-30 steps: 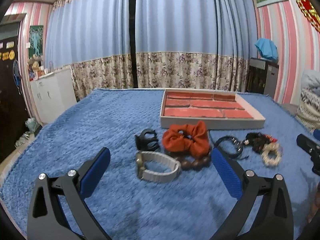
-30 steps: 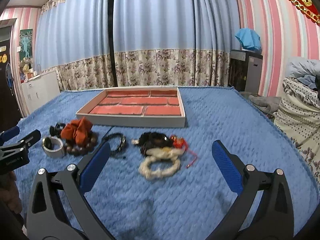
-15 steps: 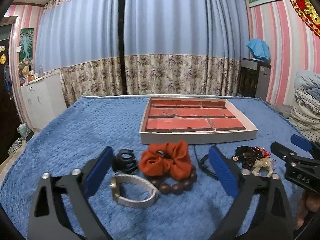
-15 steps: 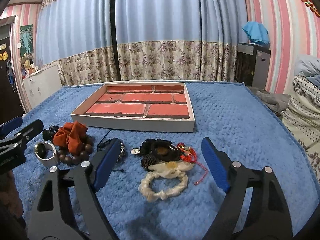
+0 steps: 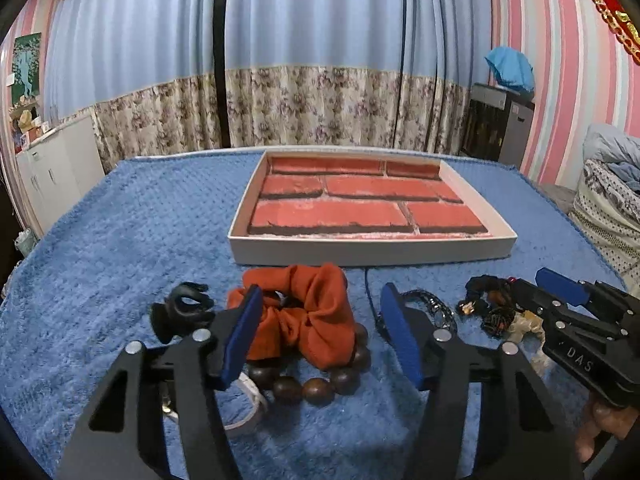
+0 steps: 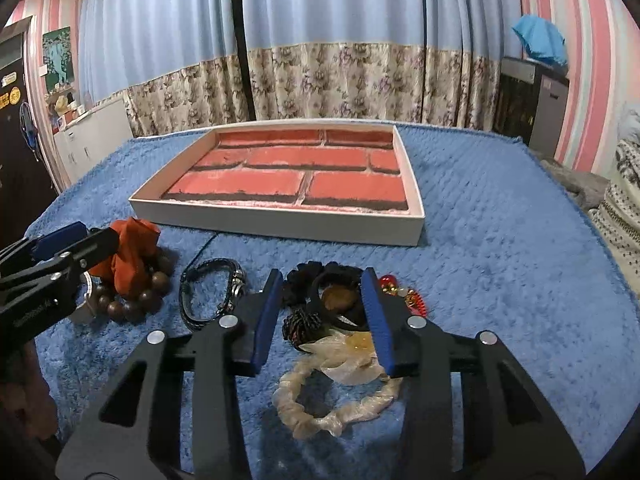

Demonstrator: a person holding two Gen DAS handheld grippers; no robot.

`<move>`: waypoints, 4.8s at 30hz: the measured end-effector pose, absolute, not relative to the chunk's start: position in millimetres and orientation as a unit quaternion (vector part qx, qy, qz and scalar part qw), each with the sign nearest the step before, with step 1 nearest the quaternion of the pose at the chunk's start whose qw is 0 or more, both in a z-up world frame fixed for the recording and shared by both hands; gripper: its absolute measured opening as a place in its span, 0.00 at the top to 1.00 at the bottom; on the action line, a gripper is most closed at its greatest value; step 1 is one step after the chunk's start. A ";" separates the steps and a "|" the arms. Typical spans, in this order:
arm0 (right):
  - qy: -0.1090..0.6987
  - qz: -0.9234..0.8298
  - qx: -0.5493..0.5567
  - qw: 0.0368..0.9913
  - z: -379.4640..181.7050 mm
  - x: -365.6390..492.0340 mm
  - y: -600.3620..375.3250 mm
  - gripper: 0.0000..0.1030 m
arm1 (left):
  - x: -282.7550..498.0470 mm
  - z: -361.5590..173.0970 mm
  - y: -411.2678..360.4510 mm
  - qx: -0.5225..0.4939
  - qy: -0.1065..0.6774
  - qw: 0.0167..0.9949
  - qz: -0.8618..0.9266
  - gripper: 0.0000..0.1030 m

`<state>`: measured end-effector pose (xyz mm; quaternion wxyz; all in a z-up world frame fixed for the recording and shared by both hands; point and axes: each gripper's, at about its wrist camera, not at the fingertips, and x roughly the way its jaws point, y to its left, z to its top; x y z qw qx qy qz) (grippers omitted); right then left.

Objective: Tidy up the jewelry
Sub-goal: 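Grasp the orange scrunchie with the left tool while the right tool grasps the black cord with red beads, then carry the scrunchie with the left tool while the right tool carries the black cord to the brick-lined box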

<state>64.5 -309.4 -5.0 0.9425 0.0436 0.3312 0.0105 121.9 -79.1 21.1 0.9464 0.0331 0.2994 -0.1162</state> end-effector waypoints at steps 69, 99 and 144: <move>0.176 -0.026 0.002 0.984 117.0 25.8 -337.6 0.96 | 112.5 125.9 -53.6 0.034 0.186 0.973 -0.134 0.92; 0.176 -0.017 0.046 0.983 123.3 154.9 -373.9 0.96 | 236.5 123.1 -52.4 -0.005 0.183 0.977 -0.113 0.92; 0.360 0.036 0.074 0.929 -8.2 216.4 -366.5 0.95 | 290.3 7.5 -68.7 -0.007 0.376 0.914 -0.151 0.88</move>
